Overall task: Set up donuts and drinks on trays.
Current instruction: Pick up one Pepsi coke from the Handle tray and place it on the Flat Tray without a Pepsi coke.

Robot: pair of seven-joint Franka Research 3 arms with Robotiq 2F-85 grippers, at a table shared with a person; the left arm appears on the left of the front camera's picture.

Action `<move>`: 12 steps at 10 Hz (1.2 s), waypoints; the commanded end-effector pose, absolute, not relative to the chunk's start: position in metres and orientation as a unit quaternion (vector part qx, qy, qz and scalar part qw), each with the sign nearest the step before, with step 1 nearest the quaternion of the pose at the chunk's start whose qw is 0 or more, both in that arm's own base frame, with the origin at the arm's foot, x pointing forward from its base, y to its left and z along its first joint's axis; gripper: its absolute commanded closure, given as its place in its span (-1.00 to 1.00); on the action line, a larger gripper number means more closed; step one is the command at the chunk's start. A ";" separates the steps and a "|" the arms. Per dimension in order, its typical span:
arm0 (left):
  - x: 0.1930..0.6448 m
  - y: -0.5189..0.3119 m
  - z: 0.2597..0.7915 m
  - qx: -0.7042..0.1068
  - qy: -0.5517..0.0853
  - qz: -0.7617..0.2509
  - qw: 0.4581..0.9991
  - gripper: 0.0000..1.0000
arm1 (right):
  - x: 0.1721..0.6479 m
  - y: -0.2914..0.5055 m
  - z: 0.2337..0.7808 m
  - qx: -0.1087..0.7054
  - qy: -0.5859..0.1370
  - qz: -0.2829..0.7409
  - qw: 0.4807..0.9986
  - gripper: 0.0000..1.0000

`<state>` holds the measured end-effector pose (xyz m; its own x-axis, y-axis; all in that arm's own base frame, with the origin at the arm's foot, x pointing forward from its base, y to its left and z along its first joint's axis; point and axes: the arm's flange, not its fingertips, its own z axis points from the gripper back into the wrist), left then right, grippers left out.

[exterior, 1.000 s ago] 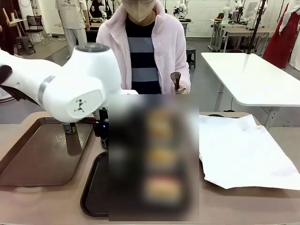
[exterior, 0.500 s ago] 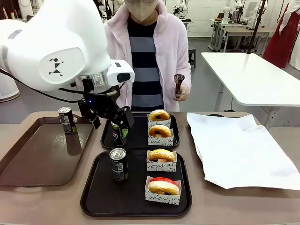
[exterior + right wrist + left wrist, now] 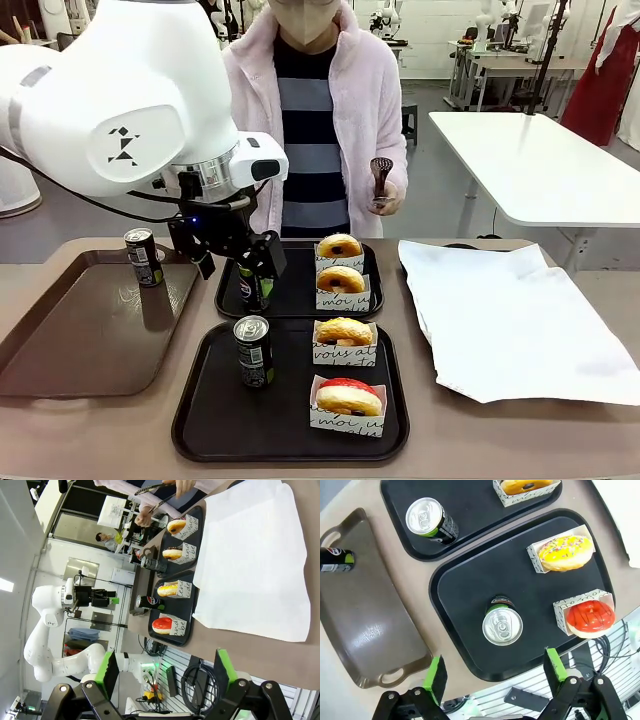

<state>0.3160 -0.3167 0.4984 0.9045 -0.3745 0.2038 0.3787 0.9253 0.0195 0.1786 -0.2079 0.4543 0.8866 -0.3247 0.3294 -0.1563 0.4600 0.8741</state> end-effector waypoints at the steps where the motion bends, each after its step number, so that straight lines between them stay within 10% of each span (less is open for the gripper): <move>1: 0.318 -0.318 0.499 -0.012 -0.108 -0.194 0.975 -1.00 | 0.181 -0.208 0.457 0.526 -0.244 -0.046 0.814 -1.00; 5: 0.318 -0.186 0.502 -0.251 -0.038 -0.070 0.965 -1.00 | 0.181 -0.208 0.457 0.526 -0.244 -0.046 0.814 -1.00; 8: 0.299 -0.032 0.484 -0.430 -0.097 0.065 0.895 -1.00 | 0.181 -0.208 0.457 0.526 -0.244 -0.046 0.814 -1.00; 12: 0.291 0.021 0.496 -0.402 -0.118 0.083 0.904 -1.00 | 0.181 -0.208 0.457 0.526 -0.244 -0.046 0.814 -1.00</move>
